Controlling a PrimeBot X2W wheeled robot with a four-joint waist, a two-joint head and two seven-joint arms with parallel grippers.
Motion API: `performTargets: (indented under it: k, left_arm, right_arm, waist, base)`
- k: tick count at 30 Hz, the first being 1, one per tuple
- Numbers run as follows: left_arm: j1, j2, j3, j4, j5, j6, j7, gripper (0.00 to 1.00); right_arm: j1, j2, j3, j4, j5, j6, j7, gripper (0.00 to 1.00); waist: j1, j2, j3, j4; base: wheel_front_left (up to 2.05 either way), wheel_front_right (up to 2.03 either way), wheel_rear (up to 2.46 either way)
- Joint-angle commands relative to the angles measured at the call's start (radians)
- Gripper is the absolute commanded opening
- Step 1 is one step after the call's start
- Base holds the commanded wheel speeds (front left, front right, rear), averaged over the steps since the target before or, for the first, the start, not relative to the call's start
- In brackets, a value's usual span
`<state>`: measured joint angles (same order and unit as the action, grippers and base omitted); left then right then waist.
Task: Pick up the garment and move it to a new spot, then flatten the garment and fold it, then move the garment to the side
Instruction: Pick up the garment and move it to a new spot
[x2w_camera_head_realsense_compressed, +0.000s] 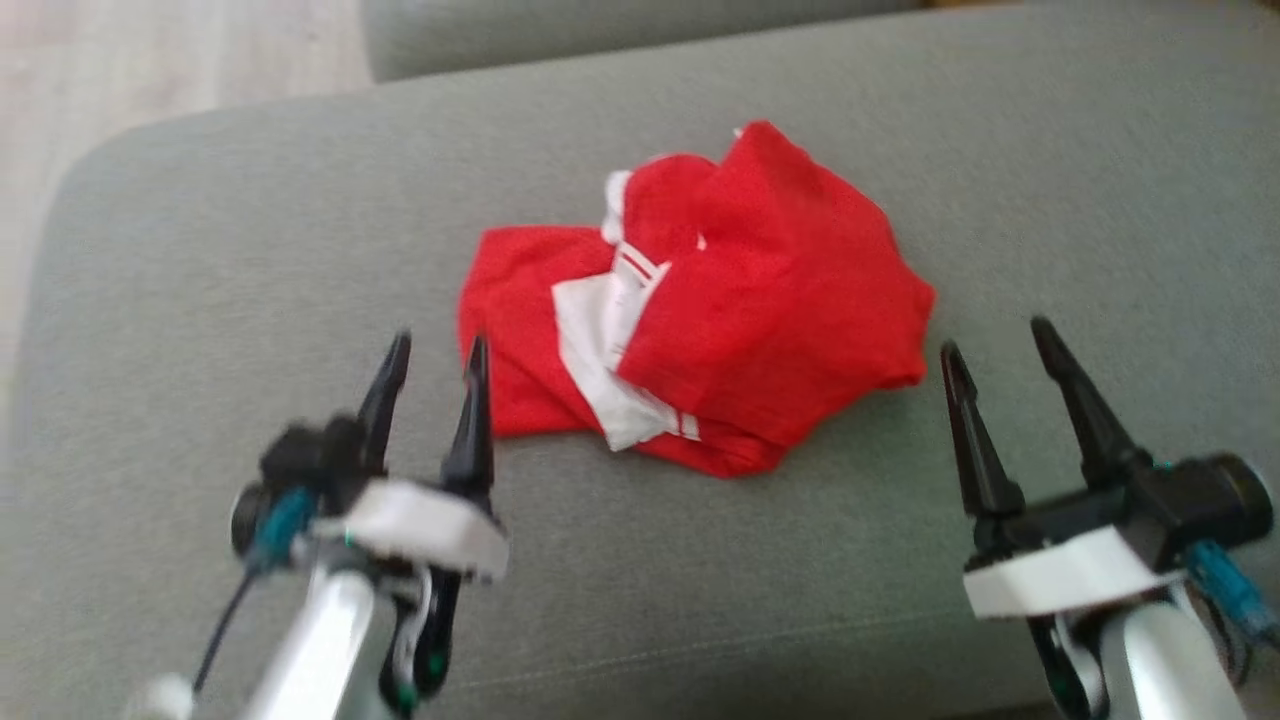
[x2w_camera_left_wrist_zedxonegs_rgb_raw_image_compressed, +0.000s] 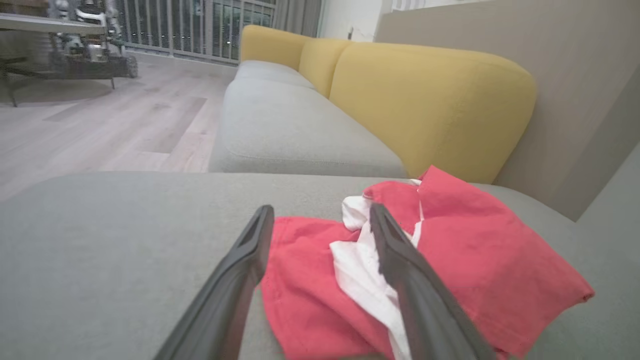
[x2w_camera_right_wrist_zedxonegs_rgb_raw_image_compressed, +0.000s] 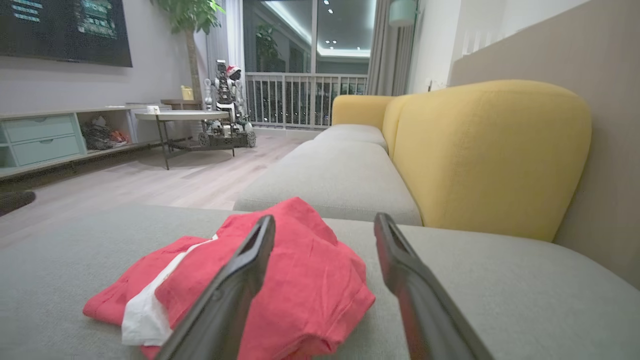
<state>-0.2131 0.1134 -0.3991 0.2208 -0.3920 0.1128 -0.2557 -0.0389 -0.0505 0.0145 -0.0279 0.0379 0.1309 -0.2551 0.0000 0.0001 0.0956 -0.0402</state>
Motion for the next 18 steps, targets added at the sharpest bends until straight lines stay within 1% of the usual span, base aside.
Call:
performTargets:
  k: [1,4,8,13,18]
  left_arm:
    - [-0.035,0.003,0.048,-0.06,0.02,0.005,-0.006,1.0]
    - [0.06,-0.02,0.088,-0.131,0.055,0.011,-0.006,1.0]
    - [0.141,-0.047,0.121,-0.179,0.092,0.009,-0.006,1.0]
    - [0.163,-0.058,0.136,-0.171,0.138,-0.008,-0.006,1.0]
    - [0.155,-0.062,0.155,-0.162,0.155,-0.021,-0.006,1.0]
  right_arm:
    - [-0.006,0.0,0.018,-0.034,0.005,0.0,-0.006,1.0]
    - [0.021,0.0,0.016,-0.026,0.009,0.0,-0.006,1.0]
    - [0.037,0.0,0.015,-0.02,0.022,0.0,-0.006,1.0]
    - [0.04,0.0,0.029,-0.016,0.025,0.0,-0.006,1.0]
    - [0.028,0.0,0.044,-0.02,0.027,0.0,-0.006,1.0]
  waist:
    - [0.0,-0.0001,-0.03,0.031]
    - [0.0,-0.0001,-0.047,0.045]
    - [0.0,-0.0001,-0.063,0.051]
    - [0.0,-0.0001,-0.07,0.052]
    - [0.0,-0.0001,-0.061,0.029]
  base:
    - [0.0,0.0,0.0]
    - [0.0,0.0,0.0]
    - [0.0,0.0,0.0]
    - [0.0,0.0,0.0]
    - [0.0,0.0,0.0]
